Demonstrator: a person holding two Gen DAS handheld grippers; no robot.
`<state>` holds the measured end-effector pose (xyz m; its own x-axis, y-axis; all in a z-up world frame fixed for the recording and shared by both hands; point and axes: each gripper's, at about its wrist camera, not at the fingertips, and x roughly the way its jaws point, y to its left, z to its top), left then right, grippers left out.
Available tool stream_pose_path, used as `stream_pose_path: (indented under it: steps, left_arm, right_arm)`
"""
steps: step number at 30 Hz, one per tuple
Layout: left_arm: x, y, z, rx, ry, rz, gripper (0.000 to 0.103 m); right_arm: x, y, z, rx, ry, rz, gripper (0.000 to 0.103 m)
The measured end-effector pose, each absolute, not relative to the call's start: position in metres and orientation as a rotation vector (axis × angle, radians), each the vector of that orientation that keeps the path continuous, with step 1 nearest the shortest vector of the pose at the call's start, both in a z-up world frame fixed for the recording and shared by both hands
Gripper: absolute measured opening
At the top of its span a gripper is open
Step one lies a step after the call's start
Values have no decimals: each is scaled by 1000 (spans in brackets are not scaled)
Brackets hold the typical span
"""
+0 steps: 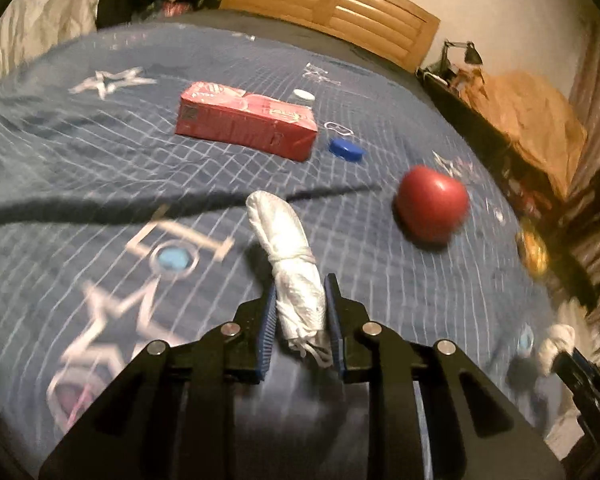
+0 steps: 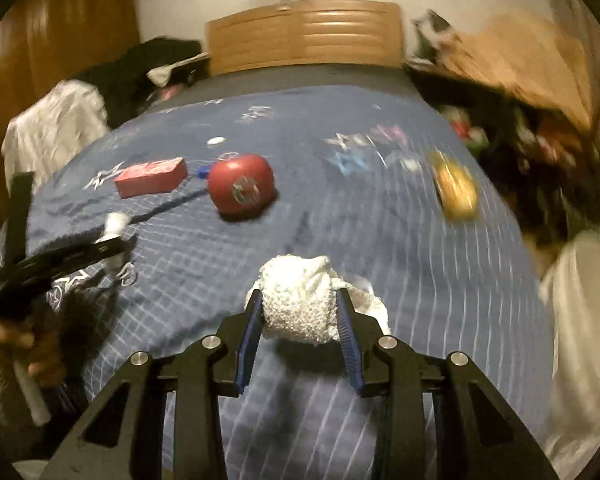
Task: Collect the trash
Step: 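Lift the mask and cloth and carry both tools over the bucket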
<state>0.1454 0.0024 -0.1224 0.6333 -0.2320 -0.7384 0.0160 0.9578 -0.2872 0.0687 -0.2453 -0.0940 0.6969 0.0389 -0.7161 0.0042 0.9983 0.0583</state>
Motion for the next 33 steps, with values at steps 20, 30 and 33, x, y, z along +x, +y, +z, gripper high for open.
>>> stream_pose_path:
  steps: [20, 30, 33]
  left_arm:
    - [91, -242, 5, 145, 539, -480, 22]
    - [77, -377, 21, 230, 493, -726, 22]
    - [73, -407, 18, 246, 496, -798, 22]
  right_arm:
    - [-41, -390, 15, 83, 484, -300, 38]
    - [-102, -503, 56, 82, 434, -515, 38]
    - [-113, -529, 58, 92, 437, -544, 38]
